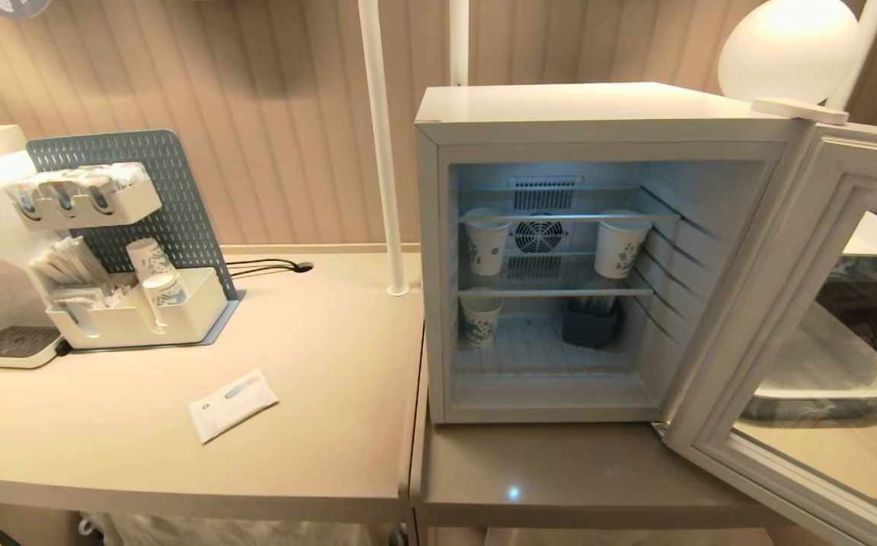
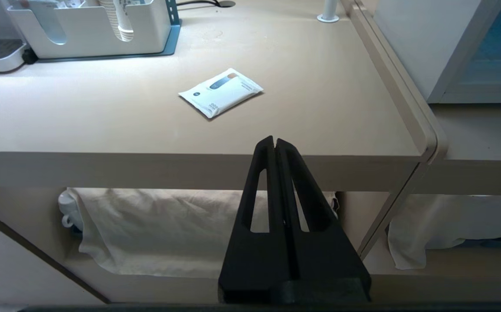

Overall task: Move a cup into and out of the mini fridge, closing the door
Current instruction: Place the yoghurt on the table

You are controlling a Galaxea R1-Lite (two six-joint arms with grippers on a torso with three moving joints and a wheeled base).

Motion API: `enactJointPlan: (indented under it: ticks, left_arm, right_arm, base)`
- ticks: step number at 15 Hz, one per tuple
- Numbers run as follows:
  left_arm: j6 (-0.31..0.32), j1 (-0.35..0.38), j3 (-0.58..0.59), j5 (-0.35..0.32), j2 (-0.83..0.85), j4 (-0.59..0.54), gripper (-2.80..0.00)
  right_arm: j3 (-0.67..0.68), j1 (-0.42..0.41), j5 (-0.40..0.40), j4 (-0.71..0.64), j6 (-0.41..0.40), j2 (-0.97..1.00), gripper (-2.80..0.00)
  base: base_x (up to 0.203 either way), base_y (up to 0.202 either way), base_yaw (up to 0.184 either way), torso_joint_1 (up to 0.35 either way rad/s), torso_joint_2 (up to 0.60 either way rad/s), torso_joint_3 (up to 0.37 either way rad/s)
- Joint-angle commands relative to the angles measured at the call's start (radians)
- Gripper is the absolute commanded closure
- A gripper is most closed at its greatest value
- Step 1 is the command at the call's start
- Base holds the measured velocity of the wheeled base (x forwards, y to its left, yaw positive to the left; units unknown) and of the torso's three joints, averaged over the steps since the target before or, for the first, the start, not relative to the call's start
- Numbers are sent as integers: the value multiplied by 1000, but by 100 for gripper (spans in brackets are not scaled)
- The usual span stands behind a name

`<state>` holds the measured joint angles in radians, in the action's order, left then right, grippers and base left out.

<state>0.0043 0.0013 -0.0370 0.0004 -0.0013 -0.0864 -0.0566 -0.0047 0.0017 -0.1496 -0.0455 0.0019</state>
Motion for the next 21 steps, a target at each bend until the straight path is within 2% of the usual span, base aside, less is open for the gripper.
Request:
enactJointPlan:
  ticks: [1,5,7,11,12,14,16,21]
  left_arm:
    - [0,0,0,1,1,0,0]
    - [-3,0,2,1,1,4,0]
    - [-6,0,2,1,1,4,0]
    - [-6,0,2,1,1,4,0]
    - [-4,0,2,1,1,4,0]
    - [-3,0,2,1,1,2,0]
    - [-6,0,2,1,1,4,0]
    - [-7,0,2,1,1,4,0]
  right_arm:
    - [0,0,0,-1,0,1,0]
    - [-4,0,6,-18,-7,-2,0]
    - [-6,1,23,-10,-70,2,0]
    - [-17,0,21,-3,-58,-2,0]
    - [-66,0,22,2,-42,8,0]
    - [-250,0,28,-6,-7,77,0]
    - [-386,0,58,-9,1,241,0]
    - [-767,3,259,-12,-8,755,0]
  base:
    - [0,0,0,-2,4,-193]
    - [0,0,0,3,5,-111]
    - [0,0,0,0,0,0]
    - [0,0,0,0,0,0]
    - [0,0,0,0,0,0]
    - [0,0,0,0,0,0]
    - [0,0,0,0,0,0]
    - [0,0,0,0,0,0]
